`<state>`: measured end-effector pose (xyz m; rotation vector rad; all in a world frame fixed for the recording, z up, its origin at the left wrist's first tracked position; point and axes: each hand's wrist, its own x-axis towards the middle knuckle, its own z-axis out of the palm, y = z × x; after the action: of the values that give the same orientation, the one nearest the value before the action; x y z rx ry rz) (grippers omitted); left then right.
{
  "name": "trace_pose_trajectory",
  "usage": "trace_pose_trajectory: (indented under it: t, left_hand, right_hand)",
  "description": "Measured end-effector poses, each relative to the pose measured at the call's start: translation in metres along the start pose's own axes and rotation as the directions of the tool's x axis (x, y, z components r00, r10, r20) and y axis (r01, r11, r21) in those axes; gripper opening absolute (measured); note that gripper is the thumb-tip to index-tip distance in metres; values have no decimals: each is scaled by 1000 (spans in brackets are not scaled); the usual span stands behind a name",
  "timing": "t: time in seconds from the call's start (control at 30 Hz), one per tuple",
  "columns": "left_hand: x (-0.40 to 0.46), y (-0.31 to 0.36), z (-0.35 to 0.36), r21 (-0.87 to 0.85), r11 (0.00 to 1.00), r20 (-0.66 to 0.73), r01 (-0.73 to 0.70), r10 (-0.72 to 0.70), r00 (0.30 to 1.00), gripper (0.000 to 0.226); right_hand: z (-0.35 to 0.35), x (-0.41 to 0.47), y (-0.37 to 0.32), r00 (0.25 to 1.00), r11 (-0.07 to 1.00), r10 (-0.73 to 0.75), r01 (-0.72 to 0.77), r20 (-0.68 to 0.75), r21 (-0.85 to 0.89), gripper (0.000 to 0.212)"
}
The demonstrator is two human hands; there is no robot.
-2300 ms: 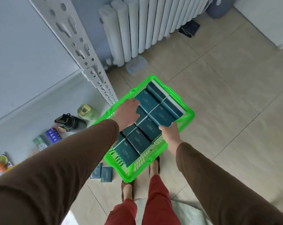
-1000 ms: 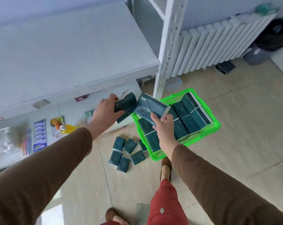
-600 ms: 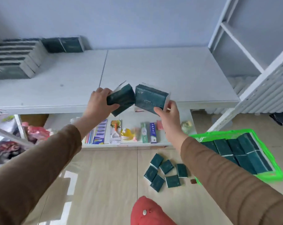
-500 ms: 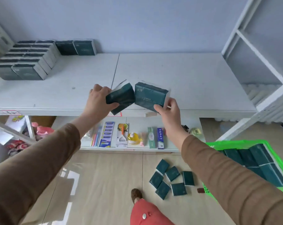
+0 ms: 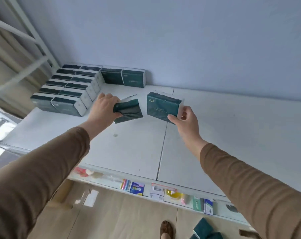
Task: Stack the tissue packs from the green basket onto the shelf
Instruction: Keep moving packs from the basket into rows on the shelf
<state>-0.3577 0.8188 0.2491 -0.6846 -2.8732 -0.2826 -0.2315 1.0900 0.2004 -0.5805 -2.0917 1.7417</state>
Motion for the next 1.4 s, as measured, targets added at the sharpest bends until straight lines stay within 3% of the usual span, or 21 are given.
trace_pose_trajectory:
  t: [0.27, 0.7, 0.83, 0.93, 1.1, 1.23, 1.4]
  left_hand:
    - [115, -99, 18, 92, 996, 9, -12, 11, 1000, 44]
    - [240, -180, 58, 281, 920, 147, -274, 241, 959, 49]
    - [241, -187, 65, 177, 944, 101, -278, 263, 959, 63]
    - [237, -188, 62, 137, 950, 97, -279, 268, 959, 56]
    - [222, -171, 52, 82, 972, 80, -218, 212, 974, 53]
    - [187, -123, 48, -37, 969, 13, -242, 243, 970, 46]
    - [110, -24, 53, -158, 957, 95, -245, 262, 960, 44]
  right_hand:
    - [101, 95, -2, 999, 994, 15, -10, 44, -111, 36]
    - [213, 187, 15, 993, 959, 116, -113, -3, -258, 33]
    - [232, 203, 16, 988, 948, 143, -153, -57, -280, 37]
    - [245, 205, 17, 975, 956, 190, -210, -115, -205, 45]
    - [229, 185, 13, 967, 948, 222, -244, -124, -203, 63]
    - [175, 143, 4, 995, 912, 92, -101, -43, -396, 50]
    - [78, 66, 4, 999, 820, -26, 38, 30, -572, 41]
